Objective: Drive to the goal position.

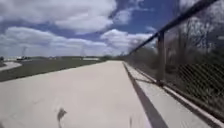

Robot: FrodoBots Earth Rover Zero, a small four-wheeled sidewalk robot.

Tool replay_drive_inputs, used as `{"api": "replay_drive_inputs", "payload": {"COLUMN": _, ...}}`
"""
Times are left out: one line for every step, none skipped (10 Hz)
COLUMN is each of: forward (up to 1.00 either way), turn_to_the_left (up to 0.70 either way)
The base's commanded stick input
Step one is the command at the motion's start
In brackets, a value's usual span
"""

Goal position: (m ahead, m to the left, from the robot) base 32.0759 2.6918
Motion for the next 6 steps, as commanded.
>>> {"api": "replay_drive_inputs", "payload": {"forward": 1.0, "turn_to_the_left": 0.0}}
{"api": "replay_drive_inputs", "payload": {"forward": 1.0, "turn_to_the_left": -0.19}}
{"api": "replay_drive_inputs", "payload": {"forward": 1.0, "turn_to_the_left": -0.03}}
{"api": "replay_drive_inputs", "payload": {"forward": 1.0, "turn_to_the_left": 0.0}}
{"api": "replay_drive_inputs", "payload": {"forward": 1.0, "turn_to_the_left": 0.0}}
{"api": "replay_drive_inputs", "payload": {"forward": 1.0, "turn_to_the_left": 0.0}}
